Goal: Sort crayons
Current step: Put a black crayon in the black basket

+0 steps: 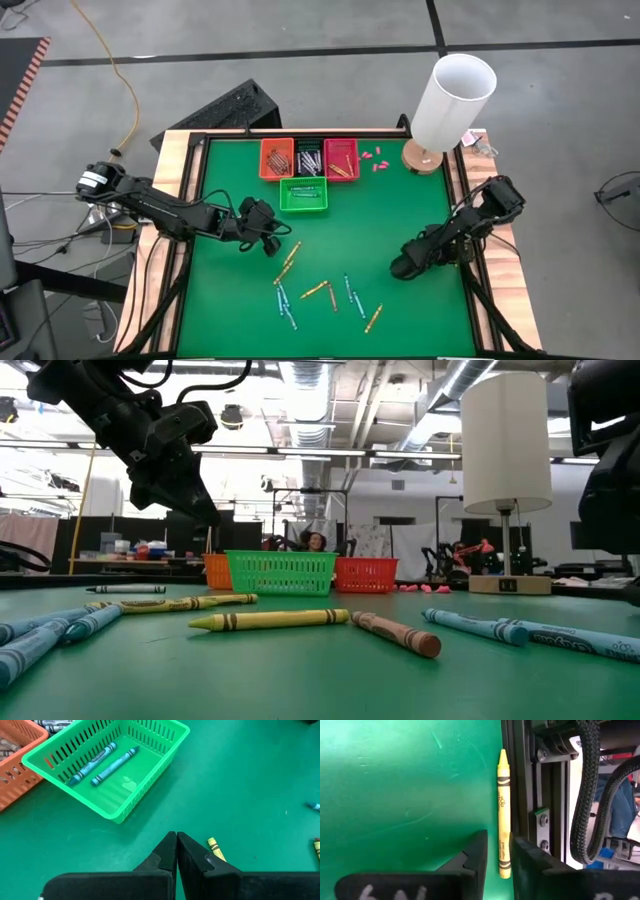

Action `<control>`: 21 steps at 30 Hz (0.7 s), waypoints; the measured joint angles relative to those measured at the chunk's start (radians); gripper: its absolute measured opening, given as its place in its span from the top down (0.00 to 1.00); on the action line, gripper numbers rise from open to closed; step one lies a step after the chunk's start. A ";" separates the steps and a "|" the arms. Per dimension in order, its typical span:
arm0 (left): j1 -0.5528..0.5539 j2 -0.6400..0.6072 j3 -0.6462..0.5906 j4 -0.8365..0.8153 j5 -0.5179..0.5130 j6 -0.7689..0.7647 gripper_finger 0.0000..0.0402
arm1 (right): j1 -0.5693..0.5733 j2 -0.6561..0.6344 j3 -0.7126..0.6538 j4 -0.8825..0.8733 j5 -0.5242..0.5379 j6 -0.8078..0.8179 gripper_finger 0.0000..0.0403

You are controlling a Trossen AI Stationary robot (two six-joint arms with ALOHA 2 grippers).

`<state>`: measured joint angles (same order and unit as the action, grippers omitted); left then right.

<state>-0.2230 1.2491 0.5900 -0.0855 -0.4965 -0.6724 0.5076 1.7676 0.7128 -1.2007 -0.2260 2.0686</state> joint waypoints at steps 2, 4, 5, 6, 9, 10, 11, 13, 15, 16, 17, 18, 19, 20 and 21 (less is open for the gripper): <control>0.000 0.000 0.000 0.003 -0.006 0.000 1.00 | 0.000 0.000 -0.006 0.003 0.000 0.001 0.75; 0.000 0.000 0.000 0.009 -0.006 0.000 1.00 | 0.000 0.000 -0.010 0.010 0.000 -0.001 0.75; 0.000 0.000 0.000 0.010 -0.007 0.000 1.00 | 0.000 0.000 -0.009 0.021 0.002 -0.012 0.75; 0.000 0.000 0.000 0.010 -0.007 0.000 1.00 | -0.001 -0.003 -0.009 0.034 0.006 -0.031 0.75; 0.000 0.000 0.000 0.010 -0.007 0.000 1.00 | -0.007 -0.003 0.009 0.052 0.034 -0.064 0.78; 0.000 0.000 0.000 0.011 -0.007 0.000 1.00 | -0.007 -0.003 0.022 0.036 0.047 -0.062 0.79; 0.000 0.000 0.000 0.014 -0.007 0.000 1.00 | -0.007 -0.003 0.036 0.013 0.055 -0.050 0.80; 0.000 0.000 0.000 0.016 -0.007 0.000 1.00 | -0.006 -0.001 0.060 -0.059 0.073 -0.028 0.82; 0.000 0.000 0.000 0.016 -0.007 0.000 1.00 | -0.003 0.002 0.091 -0.116 0.081 -0.032 0.82; 0.000 0.000 0.000 0.015 -0.008 0.000 1.00 | -0.002 0.000 0.104 -0.152 0.082 -0.039 0.82; 0.000 0.000 0.000 0.017 -0.008 0.000 1.00 | 0.001 -0.001 0.115 -0.176 0.083 -0.050 0.82; 0.000 0.000 0.000 0.018 -0.008 0.001 1.00 | 0.005 -0.001 0.122 -0.183 0.083 -0.057 0.82; 0.000 0.000 0.000 0.020 -0.008 0.005 1.00 | 0.008 0.000 0.124 -0.184 0.080 -0.059 0.83; 0.000 0.000 0.000 0.027 -0.009 0.008 1.00 | 0.011 0.000 0.123 -0.189 0.077 -0.059 0.83; 0.000 0.000 0.000 0.033 -0.009 0.011 1.00 | 0.013 0.000 0.122 -0.196 0.077 -0.059 0.83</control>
<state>-0.2226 1.2491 0.5900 -0.0526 -0.5053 -0.6613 0.5202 1.7673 0.8344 -1.3971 -0.1486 2.0098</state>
